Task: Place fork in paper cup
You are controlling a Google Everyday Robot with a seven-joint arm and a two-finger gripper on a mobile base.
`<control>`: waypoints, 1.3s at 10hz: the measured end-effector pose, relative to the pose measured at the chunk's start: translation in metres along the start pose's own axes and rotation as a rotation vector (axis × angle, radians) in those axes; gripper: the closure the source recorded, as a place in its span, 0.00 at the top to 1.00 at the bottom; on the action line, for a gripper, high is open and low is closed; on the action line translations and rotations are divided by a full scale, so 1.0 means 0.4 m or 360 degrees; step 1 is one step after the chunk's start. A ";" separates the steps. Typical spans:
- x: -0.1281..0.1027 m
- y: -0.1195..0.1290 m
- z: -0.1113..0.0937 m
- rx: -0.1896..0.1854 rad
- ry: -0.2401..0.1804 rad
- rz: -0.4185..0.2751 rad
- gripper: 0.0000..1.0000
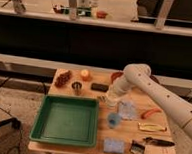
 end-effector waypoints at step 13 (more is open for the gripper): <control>-0.002 0.003 0.006 -0.0012 0.0012 -0.0007 0.18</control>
